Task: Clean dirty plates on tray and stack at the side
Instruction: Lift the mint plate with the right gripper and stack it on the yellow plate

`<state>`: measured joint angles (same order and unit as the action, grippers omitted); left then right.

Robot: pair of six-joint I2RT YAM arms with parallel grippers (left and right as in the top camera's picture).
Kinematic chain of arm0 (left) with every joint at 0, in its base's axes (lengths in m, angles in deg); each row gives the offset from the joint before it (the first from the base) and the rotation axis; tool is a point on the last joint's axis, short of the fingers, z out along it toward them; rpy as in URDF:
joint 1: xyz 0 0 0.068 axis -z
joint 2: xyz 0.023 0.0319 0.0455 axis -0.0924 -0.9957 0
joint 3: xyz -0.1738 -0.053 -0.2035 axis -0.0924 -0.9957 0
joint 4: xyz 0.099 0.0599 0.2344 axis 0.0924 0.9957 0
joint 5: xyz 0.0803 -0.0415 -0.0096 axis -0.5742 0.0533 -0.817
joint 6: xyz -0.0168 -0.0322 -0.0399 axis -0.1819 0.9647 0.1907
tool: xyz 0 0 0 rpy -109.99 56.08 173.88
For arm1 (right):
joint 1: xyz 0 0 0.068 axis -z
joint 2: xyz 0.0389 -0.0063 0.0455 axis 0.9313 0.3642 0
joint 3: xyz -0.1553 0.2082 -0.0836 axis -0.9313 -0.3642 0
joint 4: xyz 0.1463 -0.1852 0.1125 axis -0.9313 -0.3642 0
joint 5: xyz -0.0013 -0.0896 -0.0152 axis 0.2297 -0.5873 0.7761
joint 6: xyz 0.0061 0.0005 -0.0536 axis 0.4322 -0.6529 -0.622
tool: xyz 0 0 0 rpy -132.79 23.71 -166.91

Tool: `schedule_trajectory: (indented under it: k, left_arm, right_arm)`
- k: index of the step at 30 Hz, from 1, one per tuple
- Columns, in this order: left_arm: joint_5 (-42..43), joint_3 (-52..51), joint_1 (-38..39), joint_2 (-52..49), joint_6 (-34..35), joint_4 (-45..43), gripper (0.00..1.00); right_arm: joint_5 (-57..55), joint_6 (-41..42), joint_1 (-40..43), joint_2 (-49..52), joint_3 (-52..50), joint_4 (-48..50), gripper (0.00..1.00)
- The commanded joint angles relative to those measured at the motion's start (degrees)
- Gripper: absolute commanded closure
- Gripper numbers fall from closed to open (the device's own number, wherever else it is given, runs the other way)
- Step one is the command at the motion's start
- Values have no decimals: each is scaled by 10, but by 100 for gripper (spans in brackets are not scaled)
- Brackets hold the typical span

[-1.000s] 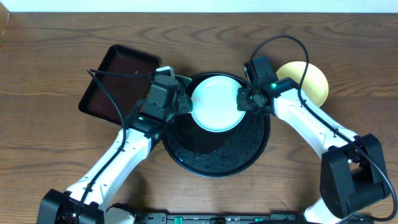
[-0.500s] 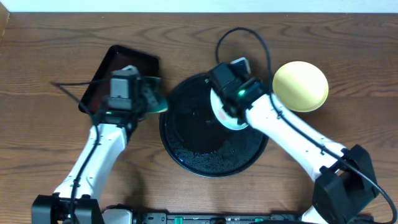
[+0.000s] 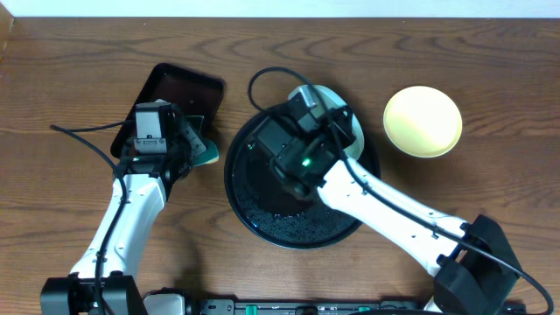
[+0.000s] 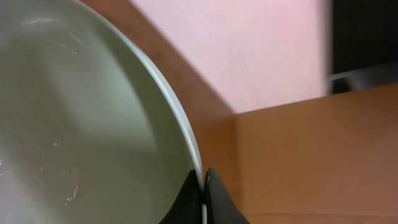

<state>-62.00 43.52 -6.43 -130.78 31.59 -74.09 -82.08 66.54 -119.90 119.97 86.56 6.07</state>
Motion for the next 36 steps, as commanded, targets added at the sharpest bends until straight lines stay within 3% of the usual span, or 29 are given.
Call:
schedule_trajectory:
  k: [1,9,14,18,25,32,36]
  left_arm:
    - [3,-6,-2,2,7,1,92]
    - [3,-6,-2,2,7,3,92]
    - [3,-6,-2,2,7,8,93]
    - [3,-6,-2,2,7,13,92]
    - [3,-6,-2,2,7,14,92]
    - [3,-6,-2,2,7,16,93]
    - [3,-6,-2,2,7,16,92]
  right_arm:
    - [-95,-66,-22,-11,14,18,99]
    - [-92,-76,-38,-11,14,41,99]
    - [17,-73,-10,-11,13,64,99]
    - [98,-7,35,-11,13,68,99]
    - [380,124,181,-13,14,62,99]
    - [735,234,403,-13,13,88,99]
    - [812,270,512,-13,13,104,99]
